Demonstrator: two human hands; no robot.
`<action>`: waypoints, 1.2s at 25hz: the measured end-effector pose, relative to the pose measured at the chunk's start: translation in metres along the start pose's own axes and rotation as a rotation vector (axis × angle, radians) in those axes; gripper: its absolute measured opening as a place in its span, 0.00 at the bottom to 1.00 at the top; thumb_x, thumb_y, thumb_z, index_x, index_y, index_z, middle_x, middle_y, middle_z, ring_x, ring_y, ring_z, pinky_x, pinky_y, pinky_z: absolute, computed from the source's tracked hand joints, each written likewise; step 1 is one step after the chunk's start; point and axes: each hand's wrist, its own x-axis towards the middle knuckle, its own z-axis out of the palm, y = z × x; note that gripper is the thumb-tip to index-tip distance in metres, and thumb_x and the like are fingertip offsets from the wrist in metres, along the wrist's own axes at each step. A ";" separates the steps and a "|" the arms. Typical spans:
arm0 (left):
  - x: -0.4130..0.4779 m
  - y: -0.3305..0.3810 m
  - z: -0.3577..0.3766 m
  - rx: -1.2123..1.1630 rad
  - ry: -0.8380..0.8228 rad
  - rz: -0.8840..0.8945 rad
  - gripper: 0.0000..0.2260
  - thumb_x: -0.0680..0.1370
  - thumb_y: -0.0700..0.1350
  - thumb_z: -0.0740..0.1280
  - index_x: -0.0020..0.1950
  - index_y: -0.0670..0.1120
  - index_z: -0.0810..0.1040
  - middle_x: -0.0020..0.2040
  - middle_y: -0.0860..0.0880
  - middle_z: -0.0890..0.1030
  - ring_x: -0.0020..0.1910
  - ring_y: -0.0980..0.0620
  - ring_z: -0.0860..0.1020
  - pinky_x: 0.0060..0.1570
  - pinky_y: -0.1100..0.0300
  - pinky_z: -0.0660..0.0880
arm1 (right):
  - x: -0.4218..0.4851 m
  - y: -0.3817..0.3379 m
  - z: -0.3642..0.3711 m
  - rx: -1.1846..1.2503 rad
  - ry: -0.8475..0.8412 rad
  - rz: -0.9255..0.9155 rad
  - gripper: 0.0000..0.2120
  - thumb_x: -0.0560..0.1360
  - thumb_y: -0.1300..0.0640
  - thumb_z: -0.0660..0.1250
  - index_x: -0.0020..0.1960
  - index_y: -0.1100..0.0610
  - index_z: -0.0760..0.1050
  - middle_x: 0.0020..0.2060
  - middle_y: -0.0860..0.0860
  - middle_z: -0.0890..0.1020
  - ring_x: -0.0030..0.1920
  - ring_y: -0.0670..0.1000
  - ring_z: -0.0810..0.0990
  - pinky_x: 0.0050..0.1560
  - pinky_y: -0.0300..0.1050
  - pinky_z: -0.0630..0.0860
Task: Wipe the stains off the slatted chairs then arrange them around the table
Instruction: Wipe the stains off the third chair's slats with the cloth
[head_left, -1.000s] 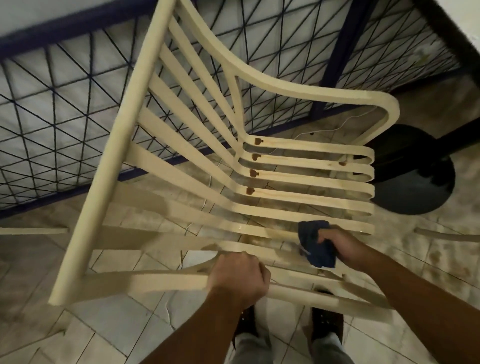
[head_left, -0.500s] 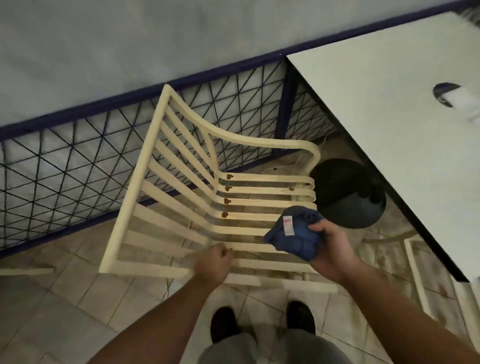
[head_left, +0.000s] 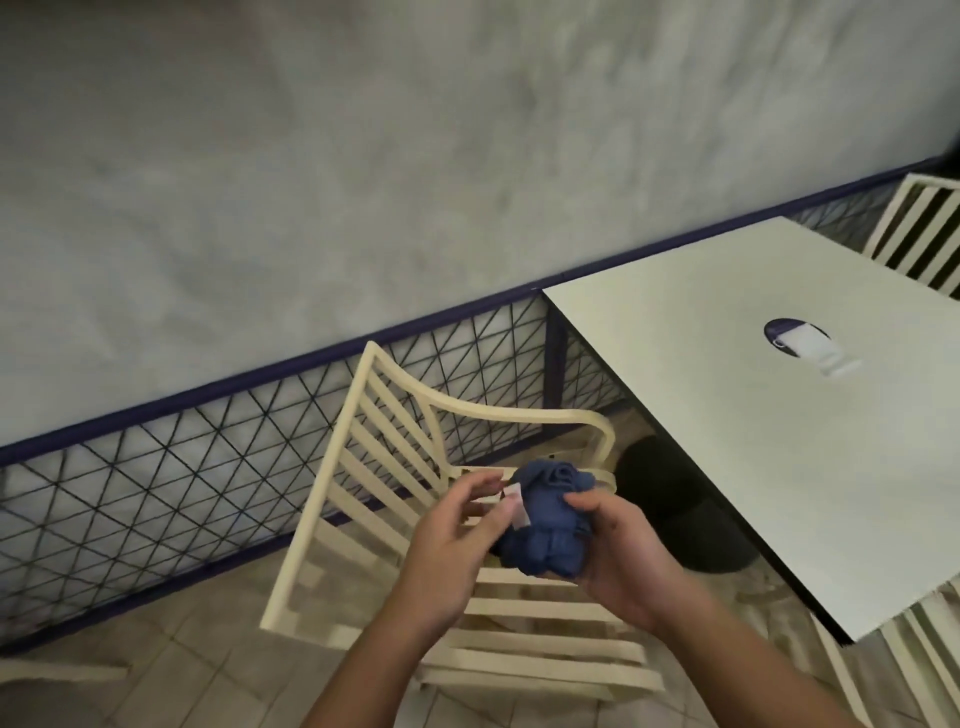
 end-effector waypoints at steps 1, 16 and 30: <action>-0.002 0.014 0.003 -0.007 0.003 -0.010 0.16 0.77 0.55 0.69 0.64 0.54 0.80 0.58 0.55 0.82 0.54 0.62 0.81 0.47 0.65 0.79 | -0.003 -0.008 0.006 -0.049 0.012 -0.010 0.18 0.82 0.54 0.58 0.67 0.59 0.75 0.59 0.62 0.84 0.60 0.64 0.82 0.65 0.65 0.76; 0.002 0.092 -0.004 0.018 0.213 0.026 0.08 0.86 0.46 0.60 0.53 0.49 0.79 0.48 0.49 0.85 0.44 0.55 0.85 0.37 0.63 0.78 | -0.028 -0.091 0.046 -0.732 -0.146 -0.210 0.22 0.83 0.43 0.59 0.51 0.58 0.84 0.49 0.56 0.87 0.55 0.56 0.84 0.66 0.62 0.74; 0.014 0.113 -0.063 -0.723 0.253 -0.340 0.18 0.82 0.53 0.66 0.67 0.44 0.80 0.58 0.40 0.85 0.58 0.37 0.82 0.52 0.44 0.80 | -0.010 -0.127 0.073 -0.174 -0.150 -0.174 0.18 0.84 0.51 0.61 0.66 0.62 0.77 0.60 0.60 0.84 0.61 0.60 0.83 0.55 0.54 0.82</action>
